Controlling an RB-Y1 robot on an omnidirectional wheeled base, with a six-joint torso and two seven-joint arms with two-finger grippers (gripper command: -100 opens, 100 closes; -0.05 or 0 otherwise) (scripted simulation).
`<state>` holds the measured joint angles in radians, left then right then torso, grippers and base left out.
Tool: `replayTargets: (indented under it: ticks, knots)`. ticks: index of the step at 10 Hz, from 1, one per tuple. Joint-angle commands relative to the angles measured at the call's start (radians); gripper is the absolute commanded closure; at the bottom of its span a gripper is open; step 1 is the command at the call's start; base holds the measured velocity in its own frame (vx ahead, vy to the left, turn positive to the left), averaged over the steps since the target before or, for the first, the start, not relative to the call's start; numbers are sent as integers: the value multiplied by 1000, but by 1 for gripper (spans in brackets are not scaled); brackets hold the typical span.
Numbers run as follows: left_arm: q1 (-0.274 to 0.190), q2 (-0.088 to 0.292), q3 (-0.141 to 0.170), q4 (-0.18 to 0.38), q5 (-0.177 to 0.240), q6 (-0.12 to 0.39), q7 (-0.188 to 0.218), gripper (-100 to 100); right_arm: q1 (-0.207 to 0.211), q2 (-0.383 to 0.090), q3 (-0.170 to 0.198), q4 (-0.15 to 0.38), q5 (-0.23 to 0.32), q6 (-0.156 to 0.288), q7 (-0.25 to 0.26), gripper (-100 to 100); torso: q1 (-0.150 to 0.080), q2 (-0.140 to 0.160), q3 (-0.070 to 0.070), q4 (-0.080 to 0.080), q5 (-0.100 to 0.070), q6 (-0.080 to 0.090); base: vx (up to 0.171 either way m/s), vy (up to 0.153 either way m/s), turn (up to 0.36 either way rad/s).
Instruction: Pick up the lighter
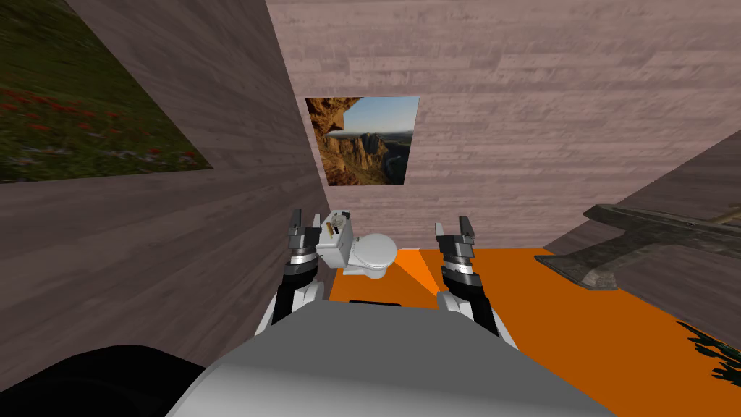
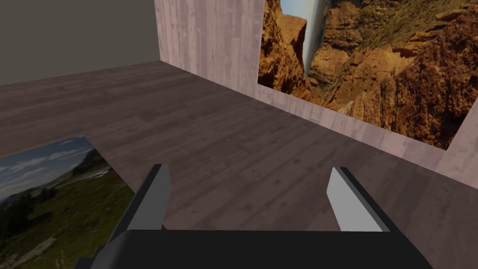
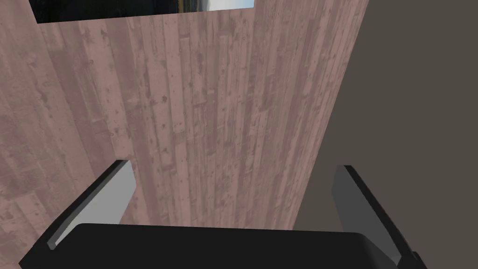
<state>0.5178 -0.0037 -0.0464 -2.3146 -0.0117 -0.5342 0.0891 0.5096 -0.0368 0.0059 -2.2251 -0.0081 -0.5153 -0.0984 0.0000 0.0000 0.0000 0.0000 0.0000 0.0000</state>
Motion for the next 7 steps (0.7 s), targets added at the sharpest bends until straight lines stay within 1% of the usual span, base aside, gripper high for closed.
replayTargets:
  ticks: [1,4,5,7]
  knots:
    - [-2,31,1,8,7,4,6,-100,0,0,0,0,0,0,0,0,0,0,0,0,0,0,9,-2,16]
    - [-9,92,3,38,35,17,27,-100,0,0,0,0,0,0,0,0,0,-2,-1,0,0,0,27,-6,25]
    - [-16,121,5,66,61,31,48,-100,0,0,0,0,0,0,0,0,0,-2,-1,0,0,0,52,-10,70]
    - [-23,140,7,99,91,46,71,-100,0,0,0,0,0,0,0,0,-1,-4,-3,-1,0,0,72,-20,48]
